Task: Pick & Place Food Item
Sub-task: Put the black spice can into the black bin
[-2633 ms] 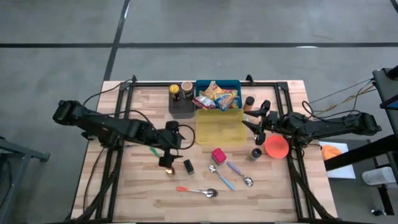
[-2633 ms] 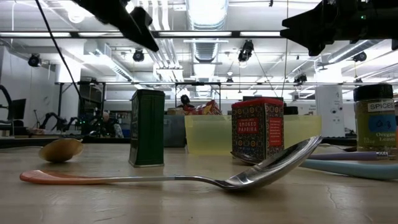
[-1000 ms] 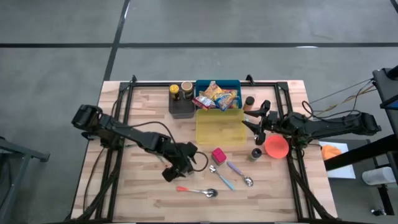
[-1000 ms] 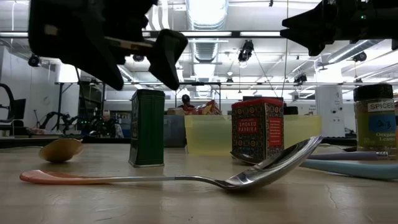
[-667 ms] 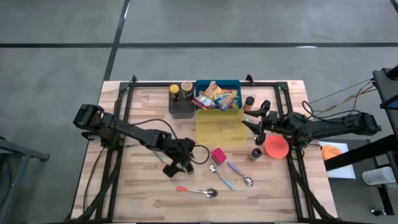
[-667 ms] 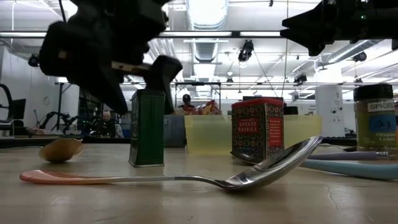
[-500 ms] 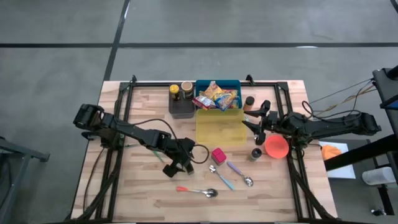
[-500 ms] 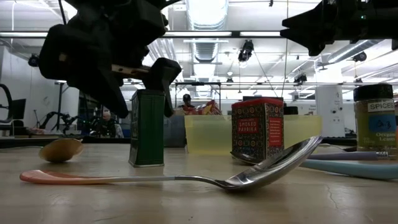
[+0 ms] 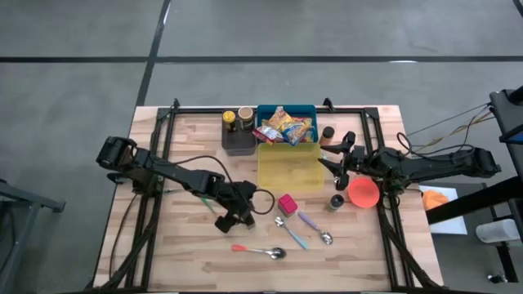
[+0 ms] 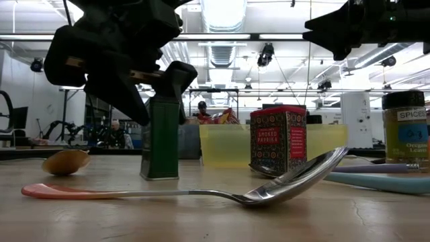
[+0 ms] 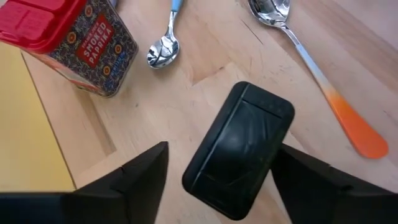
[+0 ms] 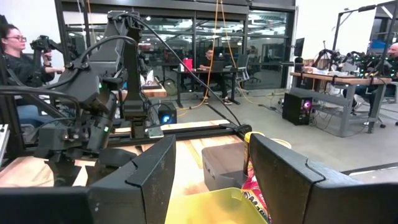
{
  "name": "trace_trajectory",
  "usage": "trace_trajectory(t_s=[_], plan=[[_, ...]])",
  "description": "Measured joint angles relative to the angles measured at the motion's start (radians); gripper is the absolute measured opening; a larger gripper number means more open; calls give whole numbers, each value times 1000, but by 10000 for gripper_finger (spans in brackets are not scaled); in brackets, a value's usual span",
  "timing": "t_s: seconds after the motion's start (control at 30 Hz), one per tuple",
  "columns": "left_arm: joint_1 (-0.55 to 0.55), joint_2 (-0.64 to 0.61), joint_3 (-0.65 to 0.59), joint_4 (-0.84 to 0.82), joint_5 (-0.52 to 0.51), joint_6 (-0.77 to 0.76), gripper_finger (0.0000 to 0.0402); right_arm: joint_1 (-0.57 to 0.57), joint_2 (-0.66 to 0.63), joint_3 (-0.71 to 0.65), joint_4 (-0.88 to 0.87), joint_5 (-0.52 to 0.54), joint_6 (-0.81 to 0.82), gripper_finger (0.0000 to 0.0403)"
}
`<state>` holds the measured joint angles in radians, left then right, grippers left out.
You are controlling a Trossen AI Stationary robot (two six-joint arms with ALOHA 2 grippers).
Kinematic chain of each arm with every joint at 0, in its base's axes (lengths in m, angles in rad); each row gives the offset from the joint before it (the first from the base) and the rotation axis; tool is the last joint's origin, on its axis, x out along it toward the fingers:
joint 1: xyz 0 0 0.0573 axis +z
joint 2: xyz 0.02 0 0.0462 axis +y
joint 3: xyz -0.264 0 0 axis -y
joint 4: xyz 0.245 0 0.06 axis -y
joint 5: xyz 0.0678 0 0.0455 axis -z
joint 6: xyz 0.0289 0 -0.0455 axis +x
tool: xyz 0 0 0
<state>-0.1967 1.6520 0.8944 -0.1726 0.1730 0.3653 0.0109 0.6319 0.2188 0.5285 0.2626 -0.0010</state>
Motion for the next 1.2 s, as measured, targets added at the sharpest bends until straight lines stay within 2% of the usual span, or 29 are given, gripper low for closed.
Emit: trace_trajectory(t_s=[0.23, 0.43, 0.97, 1.2], plan=[[0, 0, 0, -3, 1, -3, 188, 0, 0, 0, 0, 0, 0, 203], [0, 0, -1, -3, 2, -7, 143, 0, 0, 0, 0, 0, 0, 203], [2, 0, -1, 0, 0, -8, 134, 0, 0, 0, 0, 0, 0, 203], [3, -11, 8, 2, -21, -66, 133, 0, 0, 0, 0, 0, 0, 203]])
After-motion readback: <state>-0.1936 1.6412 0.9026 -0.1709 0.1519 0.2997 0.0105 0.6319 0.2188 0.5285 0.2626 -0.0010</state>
